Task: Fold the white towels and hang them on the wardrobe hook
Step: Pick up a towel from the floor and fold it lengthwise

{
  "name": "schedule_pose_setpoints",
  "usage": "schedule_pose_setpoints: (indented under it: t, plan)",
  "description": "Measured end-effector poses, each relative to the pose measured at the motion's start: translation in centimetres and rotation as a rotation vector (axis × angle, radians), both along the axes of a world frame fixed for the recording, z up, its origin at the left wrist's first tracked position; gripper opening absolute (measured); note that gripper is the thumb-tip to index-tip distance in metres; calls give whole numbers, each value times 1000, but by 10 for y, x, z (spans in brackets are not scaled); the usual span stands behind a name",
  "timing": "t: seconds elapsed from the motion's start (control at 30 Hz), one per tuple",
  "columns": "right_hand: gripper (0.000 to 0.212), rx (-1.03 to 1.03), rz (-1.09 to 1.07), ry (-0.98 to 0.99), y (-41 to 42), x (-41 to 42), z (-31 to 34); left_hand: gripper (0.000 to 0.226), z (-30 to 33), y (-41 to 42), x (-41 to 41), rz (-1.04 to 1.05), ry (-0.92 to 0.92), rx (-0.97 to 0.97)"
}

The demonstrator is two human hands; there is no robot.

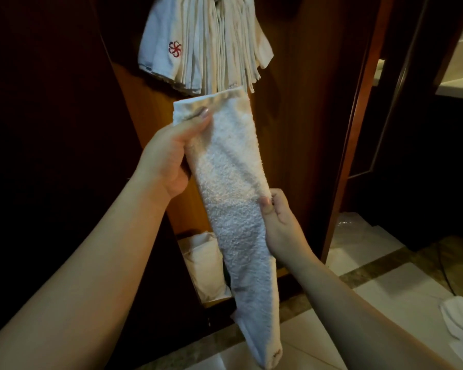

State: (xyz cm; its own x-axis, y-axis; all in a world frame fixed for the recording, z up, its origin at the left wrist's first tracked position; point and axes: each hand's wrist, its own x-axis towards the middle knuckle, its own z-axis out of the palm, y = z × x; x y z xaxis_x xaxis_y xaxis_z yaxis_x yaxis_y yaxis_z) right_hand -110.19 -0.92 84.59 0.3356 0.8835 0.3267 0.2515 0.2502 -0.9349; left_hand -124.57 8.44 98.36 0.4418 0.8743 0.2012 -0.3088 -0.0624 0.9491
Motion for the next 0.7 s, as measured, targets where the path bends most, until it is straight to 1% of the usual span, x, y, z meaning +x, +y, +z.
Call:
schedule_pose_setpoints:
  t: [0.07,0.13,0.17,0.2,0.23,0.27,0.33,0.37,0.4,0.43,0.47,0.5,0.53,0.6,0.67,0.7]
  plan:
    - [24,65,-78,25,2,-2,0,18,2,0,1,-31,-20,10]
    - [18,137,-160,18,3,-5,1,15,2,0,3,-47,-34,10]
    - [15,159,-182,23,3,-4,2,13,2,0,4,-52,-43,7]
    - [17,162,-176,53,3,-2,2,12,2,0,4,-56,-50,1]
    - [28,132,-136,70,4,3,1,12,2,0,5,-61,-57,-5]
    - [46,69,-67,55,5,10,1,14,2,1,5,-67,-63,-11]
    - [96,-94,131,16,9,26,2,19,4,3,6,-78,-68,-25]
    - [112,-177,249,55,11,32,4,21,5,4,6,-83,-61,-32]
    - [114,-256,376,101,12,39,5,24,5,4,8,-92,-49,-38]
    - [106,-321,483,105,13,44,6,28,6,5,10,-101,-38,-43]
    - [95,-370,544,76,15,47,9,31,7,4,11,-108,-29,-51]
    - [86,-403,552,25,16,49,11,35,8,5,13,-105,-23,-61]
    - [83,-422,531,-23,16,50,13,37,10,6,16,-96,-16,-73]
    - [92,-446,467,-162,17,51,15,35,12,9,19,-72,2,-99]
    - [112,-451,437,-313,14,49,16,33,15,12,23,-60,22,-126]
    - [118,-435,435,-347,12,48,17,33,16,14,24,-54,32,-139]
